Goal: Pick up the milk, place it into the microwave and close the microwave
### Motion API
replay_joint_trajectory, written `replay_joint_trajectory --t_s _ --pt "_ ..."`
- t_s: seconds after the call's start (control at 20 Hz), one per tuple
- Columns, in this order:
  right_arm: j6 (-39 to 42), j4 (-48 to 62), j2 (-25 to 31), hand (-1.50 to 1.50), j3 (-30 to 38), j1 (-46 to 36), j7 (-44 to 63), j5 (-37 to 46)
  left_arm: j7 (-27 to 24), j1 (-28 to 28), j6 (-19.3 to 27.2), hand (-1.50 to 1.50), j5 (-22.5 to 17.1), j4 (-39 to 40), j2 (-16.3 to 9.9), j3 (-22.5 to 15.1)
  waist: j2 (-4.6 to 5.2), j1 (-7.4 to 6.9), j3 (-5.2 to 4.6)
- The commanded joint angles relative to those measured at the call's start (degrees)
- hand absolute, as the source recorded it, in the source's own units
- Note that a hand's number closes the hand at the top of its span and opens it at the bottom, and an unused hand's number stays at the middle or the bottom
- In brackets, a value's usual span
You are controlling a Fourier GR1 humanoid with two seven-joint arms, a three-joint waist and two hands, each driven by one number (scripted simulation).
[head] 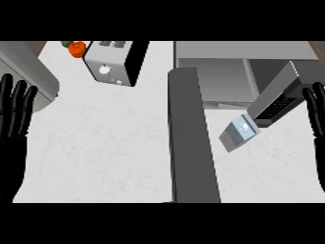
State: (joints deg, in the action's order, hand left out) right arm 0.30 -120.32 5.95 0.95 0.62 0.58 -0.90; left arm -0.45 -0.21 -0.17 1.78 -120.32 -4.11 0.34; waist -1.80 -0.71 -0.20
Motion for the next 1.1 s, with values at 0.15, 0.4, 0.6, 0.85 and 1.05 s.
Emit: replay_joint_trajectory --t_s 0.15,0.4,0.6,0.85,1.05 --pt "-4.57 2.43 -4.04 -1.5 -4.07 -0.66 -3.29 7.95 -4.73 -1.79 -1.85 -1.5 0.8 5.62 -0.18 -0.53 1.82 0.82 0.19" --pt "-4.47 -1.25 -5.81 -1.5 -7.79 2.82 6.05 5.9 0.21 0.47 1.21 -1.5 -3.59 9.03 3.95 -6.25 1.72 1.16 0.18" --pt "-3.69 -2.28 -5.9 -1.5 -9.43 7.69 3.77 5.76 -4.02 6.11 1.84 -1.5 -4.74 8.17 4.05 -8.91 1.73 0.79 0.2" --pt "-0.85 1.43 -3.77 -1.5 -5.5 15.18 -5.13 2.06 -6.08 9.72 10.79 -1.5 -0.41 6.83 4.09 -20.9 1.71 0.8 0.23" --pt "-2.03 -2.33 -5.17 -1.5 -10.44 21.84 -5.51 6.09 -12.24 13.0 13.37 -1.5 1.95 10.89 4.1 -25.46 1.68 0.94 0.21"
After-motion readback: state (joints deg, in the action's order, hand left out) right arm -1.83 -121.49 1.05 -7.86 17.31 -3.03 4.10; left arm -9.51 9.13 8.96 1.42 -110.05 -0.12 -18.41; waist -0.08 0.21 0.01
